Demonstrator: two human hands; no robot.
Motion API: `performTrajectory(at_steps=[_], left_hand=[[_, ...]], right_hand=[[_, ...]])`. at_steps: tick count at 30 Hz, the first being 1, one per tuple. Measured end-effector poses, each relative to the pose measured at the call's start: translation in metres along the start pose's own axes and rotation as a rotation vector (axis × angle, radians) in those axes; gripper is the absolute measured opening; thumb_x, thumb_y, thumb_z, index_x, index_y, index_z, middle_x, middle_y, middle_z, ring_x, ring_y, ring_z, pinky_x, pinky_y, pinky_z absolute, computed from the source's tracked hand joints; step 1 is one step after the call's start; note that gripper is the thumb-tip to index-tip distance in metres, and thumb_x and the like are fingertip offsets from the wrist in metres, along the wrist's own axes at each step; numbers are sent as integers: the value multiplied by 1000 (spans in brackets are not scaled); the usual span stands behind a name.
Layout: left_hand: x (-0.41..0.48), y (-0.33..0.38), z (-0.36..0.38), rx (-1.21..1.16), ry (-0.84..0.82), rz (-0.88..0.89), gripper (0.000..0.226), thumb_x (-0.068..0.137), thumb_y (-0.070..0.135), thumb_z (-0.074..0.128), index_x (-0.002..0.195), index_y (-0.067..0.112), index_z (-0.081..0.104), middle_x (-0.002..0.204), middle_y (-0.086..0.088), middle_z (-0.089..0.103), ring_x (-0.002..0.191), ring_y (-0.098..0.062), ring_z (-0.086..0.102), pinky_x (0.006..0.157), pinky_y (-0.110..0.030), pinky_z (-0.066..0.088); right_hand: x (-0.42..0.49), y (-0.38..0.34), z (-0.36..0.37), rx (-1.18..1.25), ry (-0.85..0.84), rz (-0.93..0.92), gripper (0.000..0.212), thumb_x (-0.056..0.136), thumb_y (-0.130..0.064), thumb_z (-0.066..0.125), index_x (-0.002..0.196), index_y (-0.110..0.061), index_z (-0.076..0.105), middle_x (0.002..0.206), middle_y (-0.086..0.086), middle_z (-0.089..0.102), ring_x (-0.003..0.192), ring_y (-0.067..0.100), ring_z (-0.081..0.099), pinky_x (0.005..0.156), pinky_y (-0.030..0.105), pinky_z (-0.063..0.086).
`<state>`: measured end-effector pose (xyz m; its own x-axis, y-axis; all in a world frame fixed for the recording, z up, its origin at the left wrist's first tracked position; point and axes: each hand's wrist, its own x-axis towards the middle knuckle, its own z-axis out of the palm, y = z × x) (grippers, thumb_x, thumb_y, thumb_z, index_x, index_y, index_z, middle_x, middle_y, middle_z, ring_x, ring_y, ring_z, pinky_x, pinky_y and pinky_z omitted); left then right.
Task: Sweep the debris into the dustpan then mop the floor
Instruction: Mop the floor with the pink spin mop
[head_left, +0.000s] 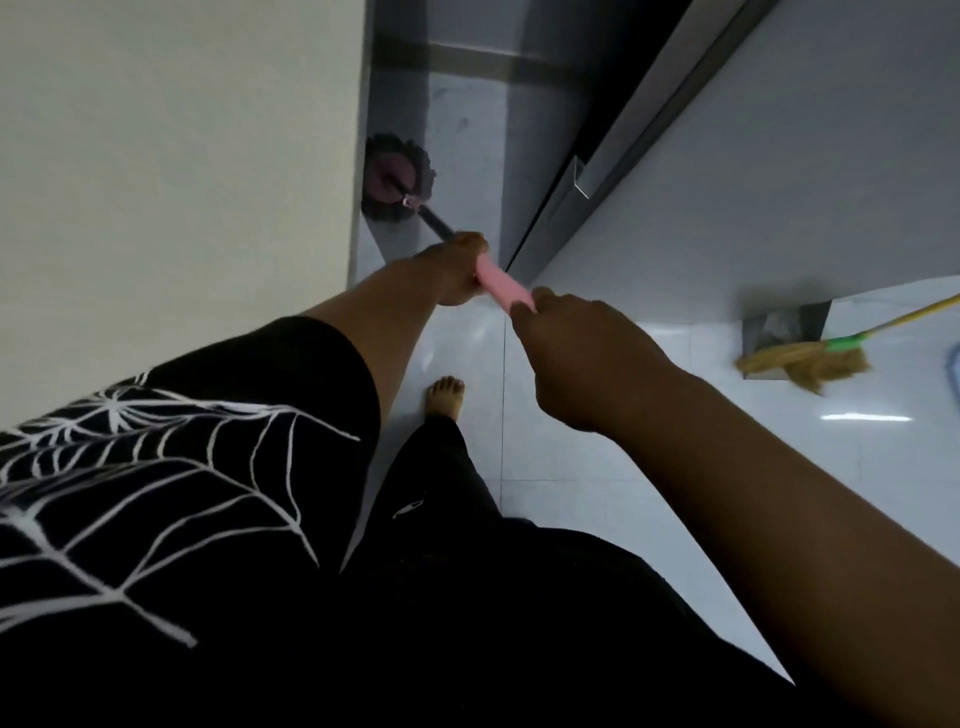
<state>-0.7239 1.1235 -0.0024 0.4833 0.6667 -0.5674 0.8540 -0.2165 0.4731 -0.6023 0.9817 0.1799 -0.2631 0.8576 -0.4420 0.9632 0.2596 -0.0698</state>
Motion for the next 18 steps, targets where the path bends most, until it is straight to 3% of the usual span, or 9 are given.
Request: performTrajectory(at_steps=[6,12,18], left_hand=[[6,4,6,-31,-19,-52,57,91,22,64,138,7,35,143,-17,43,126,-33,49,106,-43,40],[-36,44,70,-57,-20,20,61,88,23,68,138,8,36,146,-15,40,123,-32,52,104,-44,43],[-72,99,128,-25,-47,105,54,87,32,68,131,12,43,137,-10,46,108,-29,58,92,-36,47]], right_hand=[[-2,7,10,-2,-24,3,46,88,-7,59,132,-1,48,105,14,55,64,18,43,57,29,34],[-84,13,31,0,-66,15,42,87,-4,51,129,-3,48,104,12,53,56,16,35,46,25,20],[-175,31,50,3,-98,44,50,88,-7,52,137,-8,42,117,12,54,64,21,45,57,29,36]])
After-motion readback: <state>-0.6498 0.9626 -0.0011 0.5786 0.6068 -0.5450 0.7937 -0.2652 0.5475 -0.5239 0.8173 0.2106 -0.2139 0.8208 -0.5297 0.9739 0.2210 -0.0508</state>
